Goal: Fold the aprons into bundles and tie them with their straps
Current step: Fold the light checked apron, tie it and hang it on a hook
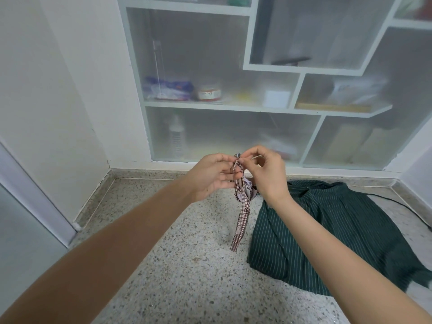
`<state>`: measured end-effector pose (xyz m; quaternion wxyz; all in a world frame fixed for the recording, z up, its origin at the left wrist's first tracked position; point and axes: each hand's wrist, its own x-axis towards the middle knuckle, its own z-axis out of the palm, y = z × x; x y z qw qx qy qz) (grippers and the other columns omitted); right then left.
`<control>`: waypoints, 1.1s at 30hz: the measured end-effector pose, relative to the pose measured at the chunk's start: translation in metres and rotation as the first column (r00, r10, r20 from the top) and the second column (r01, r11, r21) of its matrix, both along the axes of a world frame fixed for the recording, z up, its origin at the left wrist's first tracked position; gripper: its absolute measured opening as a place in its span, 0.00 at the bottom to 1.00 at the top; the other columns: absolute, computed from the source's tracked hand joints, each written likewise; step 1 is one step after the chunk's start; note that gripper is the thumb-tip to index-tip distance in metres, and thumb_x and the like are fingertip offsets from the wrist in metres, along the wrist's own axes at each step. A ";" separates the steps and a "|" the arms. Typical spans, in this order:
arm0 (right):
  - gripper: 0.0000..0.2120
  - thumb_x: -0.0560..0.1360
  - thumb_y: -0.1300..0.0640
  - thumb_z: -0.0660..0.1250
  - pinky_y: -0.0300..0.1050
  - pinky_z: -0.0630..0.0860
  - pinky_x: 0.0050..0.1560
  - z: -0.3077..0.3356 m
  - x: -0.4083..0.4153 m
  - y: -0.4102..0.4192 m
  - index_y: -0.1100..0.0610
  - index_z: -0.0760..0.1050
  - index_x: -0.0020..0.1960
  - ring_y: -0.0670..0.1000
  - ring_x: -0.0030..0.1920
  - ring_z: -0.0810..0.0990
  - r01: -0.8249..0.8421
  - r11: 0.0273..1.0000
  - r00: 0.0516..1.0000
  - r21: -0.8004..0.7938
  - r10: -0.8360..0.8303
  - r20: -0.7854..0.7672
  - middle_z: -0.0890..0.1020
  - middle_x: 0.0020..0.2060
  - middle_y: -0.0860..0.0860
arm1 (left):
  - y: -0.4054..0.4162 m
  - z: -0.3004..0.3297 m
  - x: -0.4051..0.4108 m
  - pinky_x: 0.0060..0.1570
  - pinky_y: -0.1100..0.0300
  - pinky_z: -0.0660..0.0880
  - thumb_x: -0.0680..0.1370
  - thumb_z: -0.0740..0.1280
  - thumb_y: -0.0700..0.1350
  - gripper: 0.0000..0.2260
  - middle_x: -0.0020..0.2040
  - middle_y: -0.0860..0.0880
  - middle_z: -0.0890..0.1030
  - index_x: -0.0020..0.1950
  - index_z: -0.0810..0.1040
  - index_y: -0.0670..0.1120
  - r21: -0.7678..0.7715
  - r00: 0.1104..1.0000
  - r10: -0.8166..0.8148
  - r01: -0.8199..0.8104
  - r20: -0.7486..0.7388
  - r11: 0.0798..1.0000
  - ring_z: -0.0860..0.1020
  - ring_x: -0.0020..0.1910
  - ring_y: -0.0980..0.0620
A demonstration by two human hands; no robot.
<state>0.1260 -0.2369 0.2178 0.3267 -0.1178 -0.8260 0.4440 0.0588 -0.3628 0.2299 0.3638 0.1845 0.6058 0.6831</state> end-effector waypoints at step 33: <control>0.10 0.81 0.58 0.57 0.30 0.72 0.29 0.007 -0.006 -0.003 0.54 0.66 0.42 0.42 0.36 0.75 0.051 0.854 0.997 -0.518 -0.017 0.069 0.77 0.39 0.48 | 0.015 -0.011 0.005 0.37 0.52 0.80 0.81 0.58 0.43 0.07 0.37 0.47 0.72 0.43 0.68 0.45 0.332 0.944 0.115 -0.221 0.310 0.917 0.75 0.36 0.54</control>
